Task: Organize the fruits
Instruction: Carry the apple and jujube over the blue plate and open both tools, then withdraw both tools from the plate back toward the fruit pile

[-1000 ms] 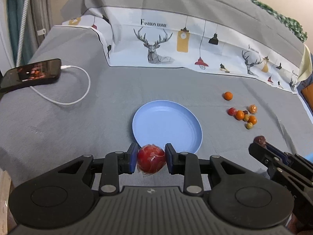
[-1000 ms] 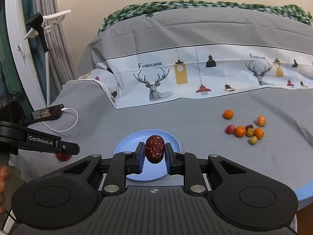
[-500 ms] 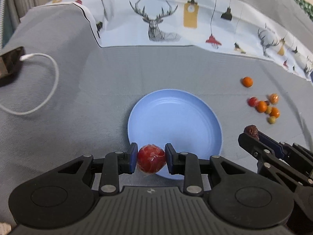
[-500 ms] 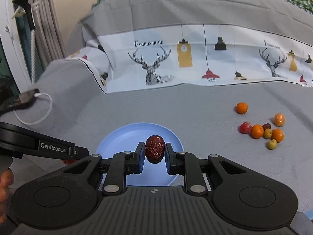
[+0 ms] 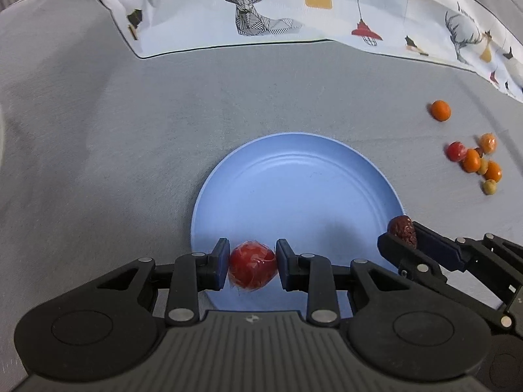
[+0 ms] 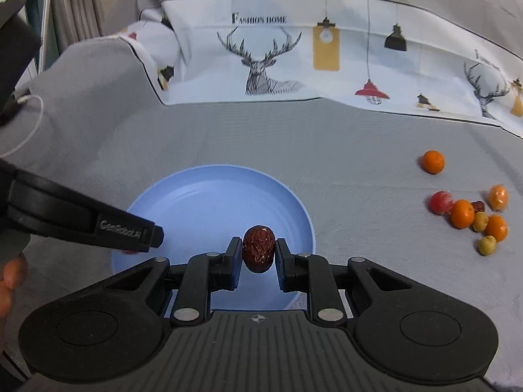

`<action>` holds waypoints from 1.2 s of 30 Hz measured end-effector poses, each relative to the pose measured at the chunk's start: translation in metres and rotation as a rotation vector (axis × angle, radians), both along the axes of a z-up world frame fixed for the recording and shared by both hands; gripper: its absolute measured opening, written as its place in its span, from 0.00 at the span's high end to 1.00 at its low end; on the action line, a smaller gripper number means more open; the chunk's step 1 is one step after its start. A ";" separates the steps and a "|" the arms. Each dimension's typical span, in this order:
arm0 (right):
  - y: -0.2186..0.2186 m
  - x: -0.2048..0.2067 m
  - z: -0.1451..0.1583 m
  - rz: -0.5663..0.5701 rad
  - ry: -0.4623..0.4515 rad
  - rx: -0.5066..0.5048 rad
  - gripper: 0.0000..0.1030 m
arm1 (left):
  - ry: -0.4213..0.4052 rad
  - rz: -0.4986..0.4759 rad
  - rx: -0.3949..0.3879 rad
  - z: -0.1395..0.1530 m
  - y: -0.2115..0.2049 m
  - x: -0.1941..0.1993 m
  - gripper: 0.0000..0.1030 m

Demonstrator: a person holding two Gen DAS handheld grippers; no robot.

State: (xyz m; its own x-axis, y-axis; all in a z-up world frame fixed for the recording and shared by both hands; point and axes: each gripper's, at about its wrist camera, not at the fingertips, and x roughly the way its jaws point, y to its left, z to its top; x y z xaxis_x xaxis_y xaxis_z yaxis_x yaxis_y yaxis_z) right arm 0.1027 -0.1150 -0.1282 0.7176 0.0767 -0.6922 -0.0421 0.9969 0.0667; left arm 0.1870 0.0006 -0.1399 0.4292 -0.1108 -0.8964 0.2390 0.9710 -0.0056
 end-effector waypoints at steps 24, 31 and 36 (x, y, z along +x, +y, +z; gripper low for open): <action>-0.005 -0.168 0.100 -0.042 -0.128 0.102 0.01 | -0.125 0.158 0.003 0.094 0.067 -0.168 0.00; -0.001 -0.208 0.122 -0.033 -0.245 0.055 0.01 | -0.200 0.110 -0.009 0.121 0.057 -0.196 0.00; -0.001 -0.227 0.133 -0.028 -0.289 0.053 0.01 | -0.256 0.111 -0.027 0.135 0.055 -0.216 0.00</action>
